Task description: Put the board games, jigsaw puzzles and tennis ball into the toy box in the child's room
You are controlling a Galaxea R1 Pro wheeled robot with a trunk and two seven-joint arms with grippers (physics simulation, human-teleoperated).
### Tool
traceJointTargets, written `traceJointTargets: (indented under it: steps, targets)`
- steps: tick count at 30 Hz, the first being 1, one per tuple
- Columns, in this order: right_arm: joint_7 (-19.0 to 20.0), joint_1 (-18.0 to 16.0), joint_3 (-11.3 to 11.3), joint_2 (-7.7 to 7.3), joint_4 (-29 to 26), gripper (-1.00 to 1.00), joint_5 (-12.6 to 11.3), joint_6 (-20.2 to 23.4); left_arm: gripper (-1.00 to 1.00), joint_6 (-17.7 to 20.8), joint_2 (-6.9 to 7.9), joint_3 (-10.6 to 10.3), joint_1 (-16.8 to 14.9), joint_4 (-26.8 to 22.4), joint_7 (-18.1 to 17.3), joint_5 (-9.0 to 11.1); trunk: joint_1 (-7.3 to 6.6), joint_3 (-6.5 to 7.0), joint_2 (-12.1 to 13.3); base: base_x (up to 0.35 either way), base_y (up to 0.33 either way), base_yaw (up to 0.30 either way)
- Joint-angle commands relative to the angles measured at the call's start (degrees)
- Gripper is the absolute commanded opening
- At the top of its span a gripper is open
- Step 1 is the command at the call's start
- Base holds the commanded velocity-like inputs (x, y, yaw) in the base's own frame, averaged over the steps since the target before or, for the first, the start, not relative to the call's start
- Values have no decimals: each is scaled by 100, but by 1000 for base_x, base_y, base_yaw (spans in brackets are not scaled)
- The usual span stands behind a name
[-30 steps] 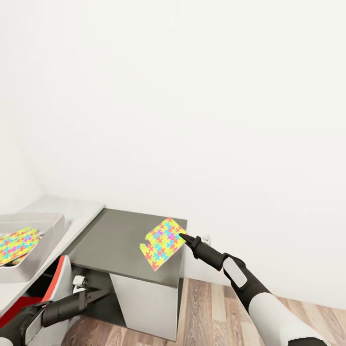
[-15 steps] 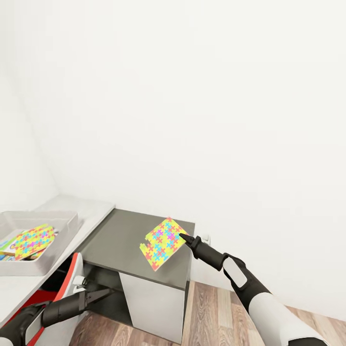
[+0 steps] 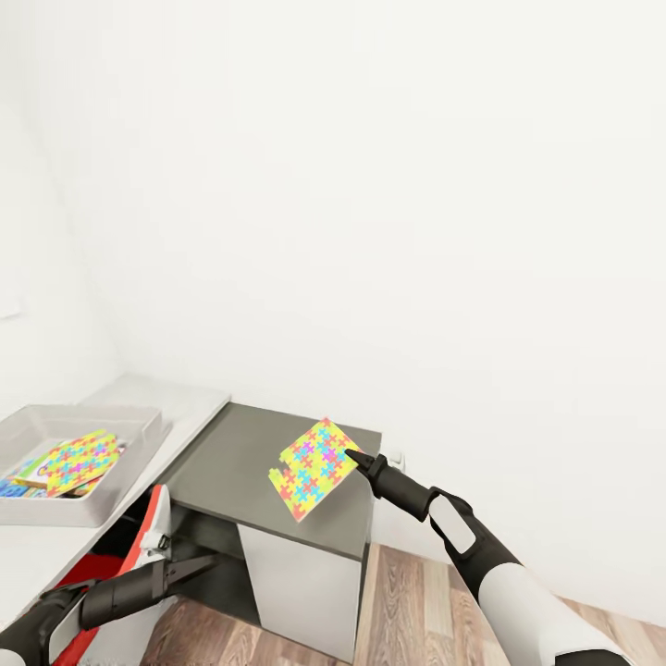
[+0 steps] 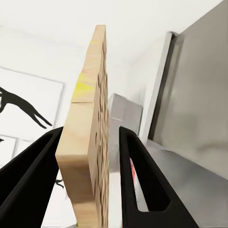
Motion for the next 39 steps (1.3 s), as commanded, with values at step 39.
traceJointTargets:
  steps: [39]
  targets:
    - [-2, -7, 10, 4, -1, -100, -53, 40, 100, 58, 10, -8, -7, 0, -26, 24, -745, 707, 1358, 0, 0, 153]
